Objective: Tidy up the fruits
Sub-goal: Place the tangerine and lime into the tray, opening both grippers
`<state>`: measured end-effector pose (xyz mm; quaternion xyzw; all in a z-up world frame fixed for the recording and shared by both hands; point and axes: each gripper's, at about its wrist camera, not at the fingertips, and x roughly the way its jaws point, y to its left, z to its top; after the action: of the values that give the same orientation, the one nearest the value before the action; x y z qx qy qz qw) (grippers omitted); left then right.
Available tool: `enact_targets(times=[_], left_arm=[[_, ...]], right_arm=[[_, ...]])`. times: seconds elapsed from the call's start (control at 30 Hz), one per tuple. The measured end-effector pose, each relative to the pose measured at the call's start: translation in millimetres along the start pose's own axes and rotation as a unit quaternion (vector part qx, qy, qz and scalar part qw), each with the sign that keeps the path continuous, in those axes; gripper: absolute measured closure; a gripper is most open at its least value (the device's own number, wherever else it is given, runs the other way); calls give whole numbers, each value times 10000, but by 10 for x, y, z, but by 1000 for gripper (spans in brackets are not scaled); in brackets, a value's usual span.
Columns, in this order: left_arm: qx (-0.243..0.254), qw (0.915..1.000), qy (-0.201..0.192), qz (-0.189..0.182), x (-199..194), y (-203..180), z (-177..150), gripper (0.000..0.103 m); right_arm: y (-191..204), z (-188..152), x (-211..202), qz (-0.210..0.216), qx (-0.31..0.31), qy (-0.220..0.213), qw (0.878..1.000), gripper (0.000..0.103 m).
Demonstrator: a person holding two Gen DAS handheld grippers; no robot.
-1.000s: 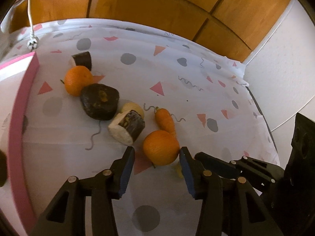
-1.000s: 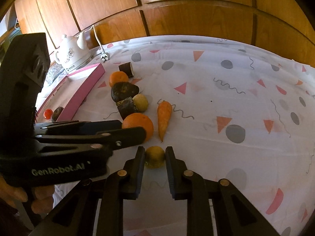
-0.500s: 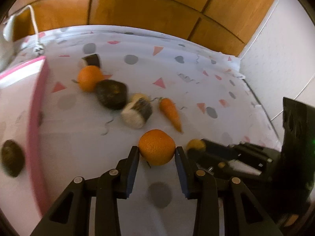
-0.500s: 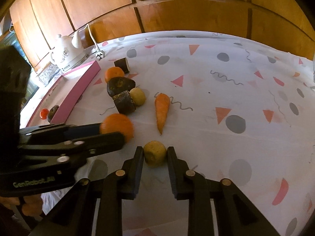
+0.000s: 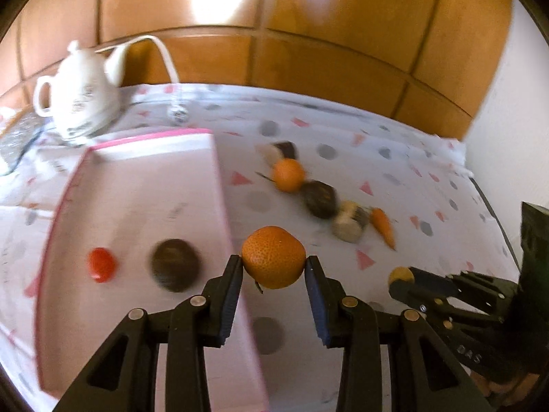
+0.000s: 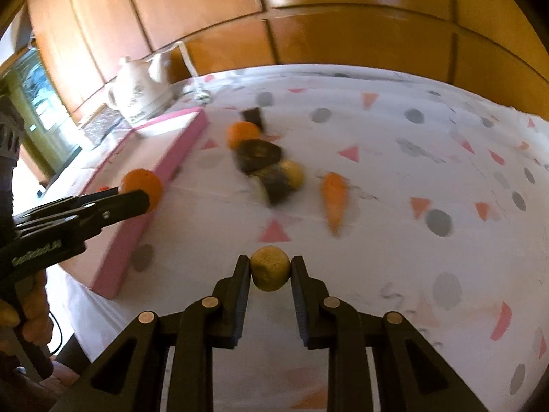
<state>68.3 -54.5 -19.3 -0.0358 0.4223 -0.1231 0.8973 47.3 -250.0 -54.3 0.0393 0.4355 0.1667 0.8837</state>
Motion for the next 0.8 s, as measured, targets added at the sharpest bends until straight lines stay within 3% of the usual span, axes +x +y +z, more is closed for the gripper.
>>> enact_targets(times=[0.4,0.67,0.8], left_arm=[[-748,9946,-215,686,-180,816,-51,65],[-1167,9835,-337,1342,-262,1309,-47,65],[-1187,9799,-514,1518,-368,1375,-48,56]], right_arm=[[1009,290,160,776,-977,48,9922,79],[1582,344,372,1159,-1438,285,9824,79],[1748,387,493,1260,-1432,383,9809,78]])
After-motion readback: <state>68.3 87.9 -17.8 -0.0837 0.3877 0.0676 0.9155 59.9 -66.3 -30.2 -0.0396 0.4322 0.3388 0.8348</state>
